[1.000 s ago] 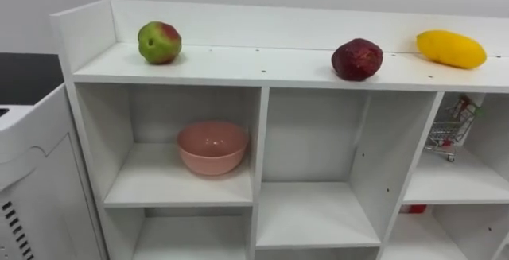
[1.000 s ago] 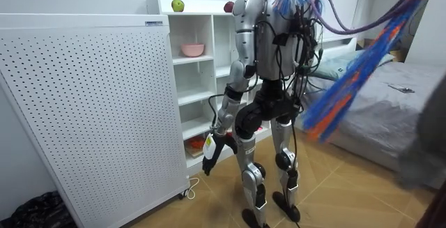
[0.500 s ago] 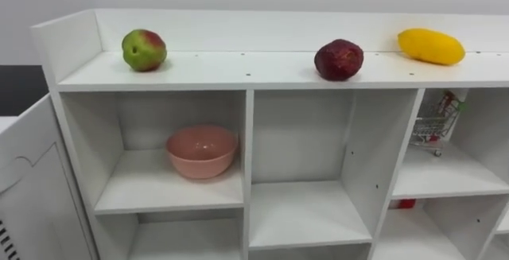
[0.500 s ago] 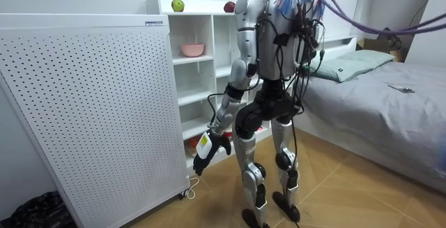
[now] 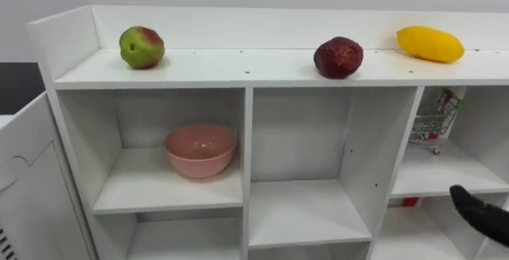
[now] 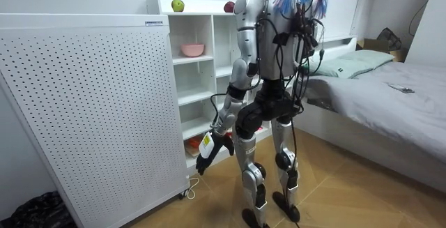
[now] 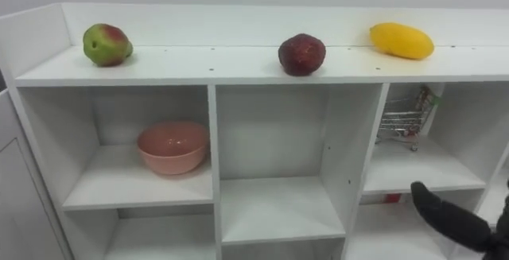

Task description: Arrange fruit in the closet

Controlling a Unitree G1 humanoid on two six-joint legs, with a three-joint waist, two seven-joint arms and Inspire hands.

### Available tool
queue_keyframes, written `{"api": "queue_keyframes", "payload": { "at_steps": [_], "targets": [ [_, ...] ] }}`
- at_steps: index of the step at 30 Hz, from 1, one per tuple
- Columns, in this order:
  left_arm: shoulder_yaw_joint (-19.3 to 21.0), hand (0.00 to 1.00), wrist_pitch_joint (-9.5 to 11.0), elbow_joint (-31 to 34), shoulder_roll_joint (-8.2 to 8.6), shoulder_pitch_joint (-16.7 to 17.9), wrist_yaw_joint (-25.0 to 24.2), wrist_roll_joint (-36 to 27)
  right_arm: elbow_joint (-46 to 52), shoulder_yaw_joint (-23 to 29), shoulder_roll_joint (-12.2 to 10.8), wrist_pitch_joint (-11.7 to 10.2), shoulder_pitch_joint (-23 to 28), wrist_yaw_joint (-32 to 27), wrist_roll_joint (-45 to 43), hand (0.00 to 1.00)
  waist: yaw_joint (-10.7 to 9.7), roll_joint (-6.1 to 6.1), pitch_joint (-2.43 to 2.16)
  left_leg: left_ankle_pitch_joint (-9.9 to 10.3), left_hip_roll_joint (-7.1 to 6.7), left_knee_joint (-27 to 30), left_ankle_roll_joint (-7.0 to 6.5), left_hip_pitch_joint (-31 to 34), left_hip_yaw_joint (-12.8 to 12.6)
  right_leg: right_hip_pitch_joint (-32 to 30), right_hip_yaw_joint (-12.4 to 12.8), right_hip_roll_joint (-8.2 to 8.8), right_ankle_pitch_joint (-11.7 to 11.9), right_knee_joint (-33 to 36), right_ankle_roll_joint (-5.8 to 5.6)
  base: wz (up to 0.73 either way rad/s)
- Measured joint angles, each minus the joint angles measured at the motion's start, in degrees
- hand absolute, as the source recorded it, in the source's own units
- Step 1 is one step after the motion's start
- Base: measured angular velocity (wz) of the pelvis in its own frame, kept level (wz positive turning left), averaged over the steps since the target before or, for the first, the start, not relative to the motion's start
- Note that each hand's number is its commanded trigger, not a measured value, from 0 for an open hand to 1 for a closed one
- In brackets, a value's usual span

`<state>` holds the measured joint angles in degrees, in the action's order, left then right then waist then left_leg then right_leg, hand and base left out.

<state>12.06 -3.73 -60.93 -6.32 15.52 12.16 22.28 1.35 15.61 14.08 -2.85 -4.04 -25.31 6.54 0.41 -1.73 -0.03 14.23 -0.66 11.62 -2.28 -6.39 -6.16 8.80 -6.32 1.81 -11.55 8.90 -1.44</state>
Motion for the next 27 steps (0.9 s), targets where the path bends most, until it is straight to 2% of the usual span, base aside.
{"api": "queue_keyframes", "payload": {
  "at_steps": [4, 9, 13, 17, 20, 23, 27],
  "targets": [
    [0.0, 0.00, 0.3, -0.1, -0.02, 0.0, -0.4, 0.0, 2.5, -0.8, 0.5, -0.5, -2.3, -0.1, -0.3, 0.00, 0.8, -0.54, 0.09, 0.0, 0.00, 0.0, 0.04, -0.2, 0.1, 0.2, 0.0, -0.02, 0.0, -0.1, 0.00, 0.00],
    [0.0, 0.00, 1.3, 0.4, -0.03, -0.4, -0.7, 0.8, 2.6, -1.0, 1.3, -1.4, -6.5, 0.6, -0.5, 0.00, 2.0, -2.21, 0.05, 0.0, 0.01, 0.2, 0.03, -0.1, 0.3, 0.3, -0.1, 0.05, 0.0, -0.1, 0.01, 0.00],
    [-1.8, 0.00, 1.3, 0.2, -0.80, -0.7, -1.8, 1.0, 2.6, -2.2, 2.2, -1.5, -10.6, 0.4, -0.5, 0.00, 2.4, -2.41, 0.20, -0.1, -0.01, 0.2, -0.06, -0.1, 0.3, 0.3, -0.5, 0.15, 0.0, 0.0, 0.01, 0.00],
    [-3.6, 0.00, 1.2, 0.1, -2.25, -1.2, -2.8, 1.1, 2.2, -4.8, 5.0, -1.5, -14.5, 0.4, -0.5, 0.00, 2.9, -2.45, 0.29, -0.1, -0.01, 0.2, -0.05, 0.0, 0.5, 0.3, -1.9, 0.16, 0.0, -0.1, 0.01, 0.02],
    [-3.9, 0.00, 1.2, 0.1, -2.34, -1.7, -2.9, 1.1, 1.8, -5.6, 6.2, -1.4, -15.9, 0.5, -0.5, 0.00, 3.4, -2.71, 0.42, -0.1, 0.01, 0.2, -0.05, 0.1, 0.8, 0.2, -2.1, 0.19, 0.0, -0.1, 0.01, 0.05],
    [-3.9, 0.00, 1.2, 0.2, -2.33, -1.8, -3.3, 1.1, 1.3, -5.6, 6.4, -1.4, -18.5, 0.8, -0.1, 0.00, 3.2, -3.34, 0.61, -0.1, -0.02, 0.5, -0.04, 0.9, 1.4, -0.2, -3.0, 0.23, 0.0, -0.1, 0.01, 0.10],
    [-4.0, 0.00, 1.1, 0.1, -2.30, -1.9, -4.0, 2.1, 0.6, -5.6, 6.6, -1.2, -21.5, 2.7, 1.3, 0.00, 3.2, -3.89, 0.30, -0.1, -0.06, 0.6, -0.04, 0.9, 2.1, 0.3, -3.5, 0.20, 0.0, -0.2, 0.01, 0.09]
  ]
}}
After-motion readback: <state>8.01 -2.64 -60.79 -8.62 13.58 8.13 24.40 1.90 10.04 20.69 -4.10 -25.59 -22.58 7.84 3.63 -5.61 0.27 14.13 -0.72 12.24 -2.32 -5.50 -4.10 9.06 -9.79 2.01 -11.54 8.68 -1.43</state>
